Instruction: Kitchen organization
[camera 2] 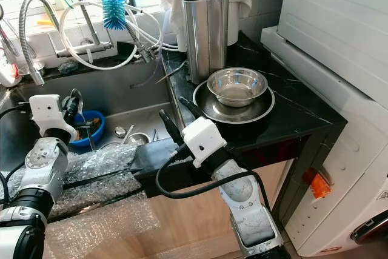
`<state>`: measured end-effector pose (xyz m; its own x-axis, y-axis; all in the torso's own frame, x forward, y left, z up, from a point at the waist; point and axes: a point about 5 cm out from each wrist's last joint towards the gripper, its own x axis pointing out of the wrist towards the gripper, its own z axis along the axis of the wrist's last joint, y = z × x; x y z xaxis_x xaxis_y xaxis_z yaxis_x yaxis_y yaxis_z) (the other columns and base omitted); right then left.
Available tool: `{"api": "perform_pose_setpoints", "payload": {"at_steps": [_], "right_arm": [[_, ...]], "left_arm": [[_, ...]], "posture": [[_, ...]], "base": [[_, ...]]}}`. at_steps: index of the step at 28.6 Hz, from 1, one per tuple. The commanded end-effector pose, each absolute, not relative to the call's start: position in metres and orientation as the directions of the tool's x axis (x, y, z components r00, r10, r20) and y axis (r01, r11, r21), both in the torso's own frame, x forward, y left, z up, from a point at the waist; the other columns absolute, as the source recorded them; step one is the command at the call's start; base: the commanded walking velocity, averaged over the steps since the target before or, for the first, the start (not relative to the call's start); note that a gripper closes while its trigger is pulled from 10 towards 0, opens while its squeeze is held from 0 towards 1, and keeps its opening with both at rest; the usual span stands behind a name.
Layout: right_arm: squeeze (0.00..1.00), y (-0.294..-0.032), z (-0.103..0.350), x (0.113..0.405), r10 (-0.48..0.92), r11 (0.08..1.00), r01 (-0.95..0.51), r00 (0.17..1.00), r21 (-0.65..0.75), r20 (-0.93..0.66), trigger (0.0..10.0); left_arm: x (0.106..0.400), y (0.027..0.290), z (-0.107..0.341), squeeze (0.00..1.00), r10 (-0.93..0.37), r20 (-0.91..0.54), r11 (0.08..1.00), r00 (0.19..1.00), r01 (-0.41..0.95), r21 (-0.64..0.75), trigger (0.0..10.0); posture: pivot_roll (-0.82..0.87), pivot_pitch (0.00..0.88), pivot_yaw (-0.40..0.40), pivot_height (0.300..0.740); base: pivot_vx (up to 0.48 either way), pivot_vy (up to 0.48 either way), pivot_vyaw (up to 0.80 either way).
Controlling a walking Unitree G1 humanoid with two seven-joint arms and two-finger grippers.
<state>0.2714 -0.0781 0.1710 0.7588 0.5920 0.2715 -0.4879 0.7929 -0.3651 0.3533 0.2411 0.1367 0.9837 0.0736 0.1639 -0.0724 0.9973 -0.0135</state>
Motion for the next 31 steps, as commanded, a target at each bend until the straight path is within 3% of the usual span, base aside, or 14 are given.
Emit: {"api": "perform_pose_setpoints", "payload": {"at_steps": [1, 4, 12, 13, 16, 17, 18, 20, 21, 22, 31], "right_arm": [[0.0, -0.077, 0.177, 0.27, 0.595, 0.793, -0.485, 0.748, -0.369, 0.294, 10.0], [0.0, -0.078, 0.177, 0.27, 0.59, 0.796, -0.481, 0.751, -0.367, 0.295, 10.0], [0.0, -0.076, 0.176, 0.271, 0.595, 0.793, -0.486, 0.748, -0.367, 0.295, 10.0], [0.0, -0.076, 0.176, 0.271, 0.595, 0.793, -0.486, 0.748, -0.368, 0.294, 10.0], [0.0, -0.076, 0.176, 0.271, 0.595, 0.793, -0.486, 0.748, -0.368, 0.294, 10.0], [0.0, -0.076, 0.176, 0.271, 0.595, 0.793, -0.486, 0.748, -0.369, 0.294, 10.0], [0.0, -0.076, 0.176, 0.271, 0.595, 0.792, -0.485, 0.748, -0.37, 0.293, 10.0], [0.0, -0.077, 0.176, 0.271, 0.596, 0.792, -0.485, 0.748, -0.371, 0.293, 10.0], [0.0, -0.077, 0.176, 0.271, 0.596, 0.791, -0.486, 0.747, -0.372, 0.293, 10.0], [0.0, -0.077, 0.176, 0.271, 0.598, 0.79, -0.487, 0.746, -0.373, 0.293, 10.0], [0.0, -0.075, 0.176, 0.272, 0.603, 0.786, -0.491, 0.742, -0.375, 0.292, 10.0]], "left_arm": [[0.356, 0.244, 0.143, 0.0, 0.04, 0.167, 0.999, 0.985, -0.044, 0.02, 10.0], [0.354, 0.235, 0.137, 0.0, -0.034, 0.138, 0.998, 0.99, 0.025, 0.062, 10.0], [0.354, 0.233, 0.132, 0.0, -0.034, 0.124, 0.999, 0.992, 0.028, 0.047, 10.0], [0.354, 0.233, 0.132, 0.61, -0.034, 0.122, 0.999, 0.992, 0.029, 0.044, 10.0], [0.354, 0.233, 0.132, 0.61, -0.034, 0.122, 0.999, 0.992, 0.029, 0.044, 10.0], [0.355, 0.233, 0.132, 0.87, -0.035, 0.121, 0.999, 0.992, 0.03, 0.041, 10.0], [0.355, 0.232, 0.132, 1.0, -0.037, 0.121, 0.999, 0.992, 0.032, 0.039, 10.0], [0.355, 0.231, 0.133, 1.0, -0.039, 0.123, 0.999, 0.992, 0.035, 0.038, 10.0], [0.356, 0.23, 0.133, 0.6, -0.041, 0.125, 0.999, 0.991, 0.037, 0.038, 10.0], [0.356, 0.23, 0.134, 0.0, -0.04, 0.127, 0.999, 0.991, 0.036, 0.035, 10.0], [0.356, 0.229, 0.134, 0.0, -0.049, 0.128, 0.999, 0.991, 0.045, 0.03, 10.0]], "posture": [[-0.14, 0.0, 0.119, 0.74], [-0.13, 0.0, 0.122, 0.74], [-0.13, 0.0, 0.123, 0.74], [-0.13, 0.0, 0.123, 0.74], [-0.13, 0.0, 0.123, 0.74], [-0.13, 0.0, 0.121, 0.74], [-0.13, 0.0, 0.12, 0.74], [-0.13, 0.0, 0.119, 0.74], [-0.13, 0.0, 0.118, 0.74], [-0.13, 0.0, 0.117, 0.74], [-0.13, 0.0, 0.117, 0.74]], "base": [[0.0, 0.0, 0.0], [0.0, 0.0, 0.0], [0.0, 0.0, 0.0], [0.0, 0.0, 0.0], [0.0, 0.0, 0.0], [0.0, 0.0, 0.0], [0.0, 0.0, 0.0], [0.0, 0.0, 0.0], [0.0, 0.0, 0.0], [0.0, 0.0, 0.0], [0.0, 0.0, 0.0]]}}
